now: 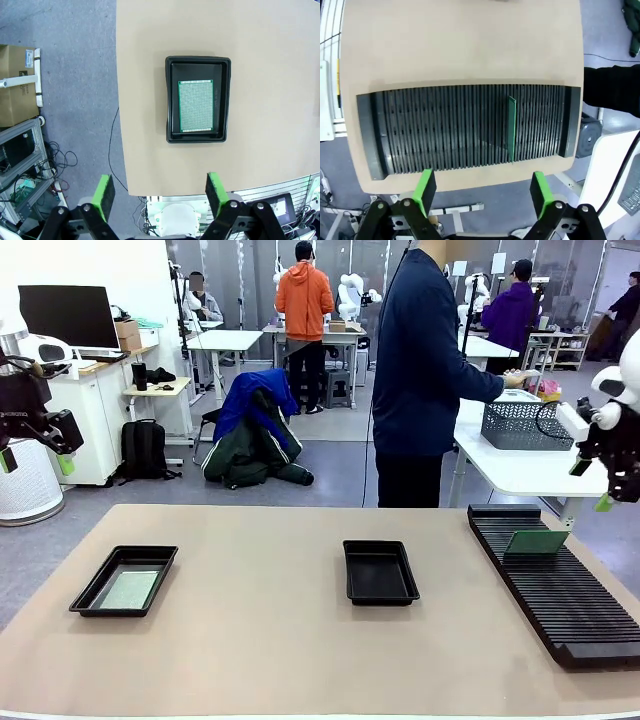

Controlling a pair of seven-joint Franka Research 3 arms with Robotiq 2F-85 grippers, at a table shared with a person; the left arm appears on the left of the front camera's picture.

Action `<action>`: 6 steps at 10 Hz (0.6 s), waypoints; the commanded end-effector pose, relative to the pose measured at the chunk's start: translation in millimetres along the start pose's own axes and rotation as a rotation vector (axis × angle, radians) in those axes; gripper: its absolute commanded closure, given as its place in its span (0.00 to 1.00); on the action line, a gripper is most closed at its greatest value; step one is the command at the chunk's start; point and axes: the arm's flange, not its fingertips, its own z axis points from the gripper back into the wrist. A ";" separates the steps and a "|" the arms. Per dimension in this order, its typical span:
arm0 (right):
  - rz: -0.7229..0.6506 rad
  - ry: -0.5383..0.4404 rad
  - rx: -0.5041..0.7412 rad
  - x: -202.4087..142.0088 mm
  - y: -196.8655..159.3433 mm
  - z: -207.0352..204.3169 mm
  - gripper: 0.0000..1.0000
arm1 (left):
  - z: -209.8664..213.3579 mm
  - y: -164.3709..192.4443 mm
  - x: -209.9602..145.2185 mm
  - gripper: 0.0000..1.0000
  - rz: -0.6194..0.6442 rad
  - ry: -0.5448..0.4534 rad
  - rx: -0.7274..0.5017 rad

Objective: Inspect and transfer BCBs to ESD trays.
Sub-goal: Pick up the Blank PCB from the PCB Rack and place it in the right ESD tray.

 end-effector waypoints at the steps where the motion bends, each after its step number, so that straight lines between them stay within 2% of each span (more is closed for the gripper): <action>1: 0.010 0.049 -0.026 -7.0 -6.6 -25.9 0.00 | -1.6 0.2 -1.0 0.03 0.001 0.000 0.001; 6: 0.003 0.096 0.007 -10.3 -26.8 -88.5 0.00 | -1.6 0.2 -1.0 0.03 0.001 0.000 0.001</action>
